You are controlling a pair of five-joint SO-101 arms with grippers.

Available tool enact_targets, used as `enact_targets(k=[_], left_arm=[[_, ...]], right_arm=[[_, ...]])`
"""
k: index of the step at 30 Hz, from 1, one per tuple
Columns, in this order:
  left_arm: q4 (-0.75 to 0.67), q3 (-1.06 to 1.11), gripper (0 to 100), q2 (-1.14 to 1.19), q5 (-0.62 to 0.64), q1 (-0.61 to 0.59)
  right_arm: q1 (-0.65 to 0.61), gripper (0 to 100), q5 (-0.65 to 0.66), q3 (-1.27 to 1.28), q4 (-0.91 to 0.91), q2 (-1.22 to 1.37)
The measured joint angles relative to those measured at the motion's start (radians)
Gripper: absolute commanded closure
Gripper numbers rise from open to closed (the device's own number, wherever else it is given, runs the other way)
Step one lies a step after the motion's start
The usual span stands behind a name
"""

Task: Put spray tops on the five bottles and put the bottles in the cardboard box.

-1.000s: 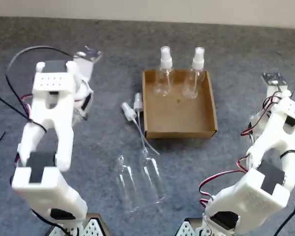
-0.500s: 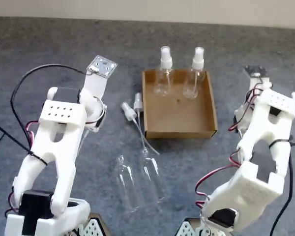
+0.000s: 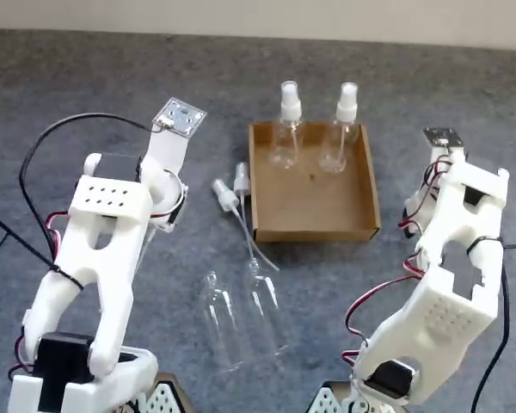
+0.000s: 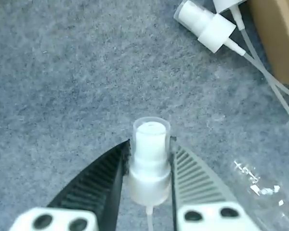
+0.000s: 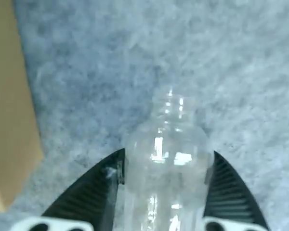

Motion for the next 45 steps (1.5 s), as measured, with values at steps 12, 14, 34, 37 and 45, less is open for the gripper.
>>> enact_targets(k=[12, 14, 34, 37, 45], left_arm=[[0.000, 0.000, 100, 0.000, 0.000, 0.000], [0.000, 0.000, 100, 0.000, 0.000, 0.000], [0.000, -0.023, 100, -0.023, 0.000, 0.000], [0.000, -0.080, 100, -0.075, 0.002, 0.000], [0.000, -0.285, 100, -0.298, 0.166, 0.015]], right_arm=[[-0.002, 72.0, -0.005, 0.000, -0.015, 0.000], [-0.002, 72.0, -0.015, 0.000, -0.049, 0.000], [-0.014, 99.5, -0.054, -0.141, 0.054, -0.068], [-0.064, 99.5, -0.104, -0.207, 0.117, -0.209], [-0.423, 99.5, -0.269, 0.051, 0.057, -0.798]])
